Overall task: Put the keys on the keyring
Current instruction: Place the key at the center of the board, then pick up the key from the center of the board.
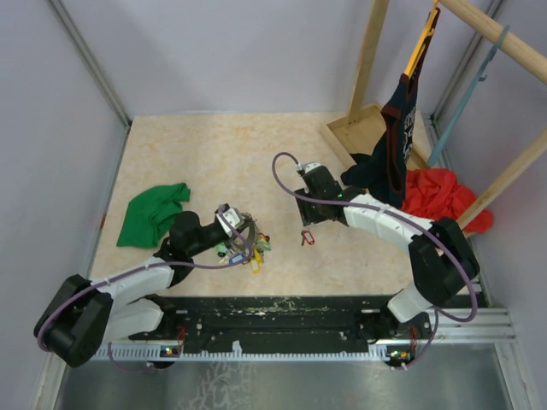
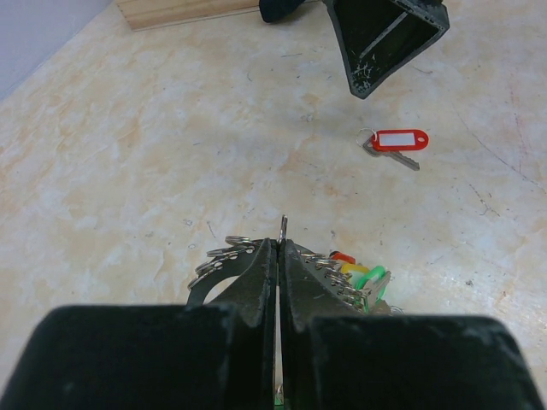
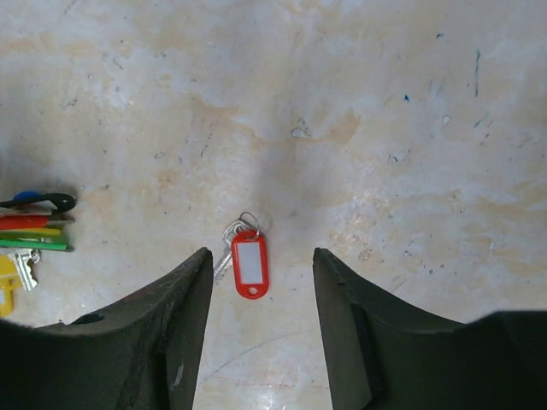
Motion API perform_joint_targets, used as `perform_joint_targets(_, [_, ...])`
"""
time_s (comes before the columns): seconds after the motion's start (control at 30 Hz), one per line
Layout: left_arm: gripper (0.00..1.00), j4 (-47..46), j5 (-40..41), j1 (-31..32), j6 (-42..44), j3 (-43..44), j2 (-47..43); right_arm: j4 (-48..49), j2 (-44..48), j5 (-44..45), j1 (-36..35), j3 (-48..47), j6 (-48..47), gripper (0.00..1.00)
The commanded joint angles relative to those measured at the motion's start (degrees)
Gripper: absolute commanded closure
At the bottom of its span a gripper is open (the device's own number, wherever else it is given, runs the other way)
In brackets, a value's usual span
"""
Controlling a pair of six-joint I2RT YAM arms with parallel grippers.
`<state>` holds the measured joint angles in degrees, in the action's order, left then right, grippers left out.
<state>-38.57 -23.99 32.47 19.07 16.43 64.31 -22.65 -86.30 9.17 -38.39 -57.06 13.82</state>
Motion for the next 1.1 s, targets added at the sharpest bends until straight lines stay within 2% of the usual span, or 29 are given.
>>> perform_joint_targets(0.0, [1.00,-1.9,-0.1,-0.1,-0.7,0.2,-1.2,-5.2,-3.1,-13.1,4.6,-3.8,-2.0,0.50])
perform_joint_targets(0.13, [1.00,-1.7,-0.4,-0.1,-0.7,0.2,-1.3,-5.4,-6.1,-19.8,8.1,-5.8,-2.9,0.53])
perform_joint_targets(0.33, [1.00,-1.3,-0.9,-0.1,-0.6,0.6,-0.6,-6.5,-12.2,-24.5,10.6,-9.2,-4.2,0.57])
perform_joint_targets(0.63, [1.00,-1.2,-1.1,-0.1,-0.5,0.8,-0.1,-6.7,-17.3,-26.8,11.3,-10.6,-5.0,0.61])
perform_joint_targets(1.07, [1.00,-0.9,-1.7,-0.1,-0.7,1.3,0.6,-5.8,-18.4,-29.7,11.3,-9.9,-5.5,0.78])
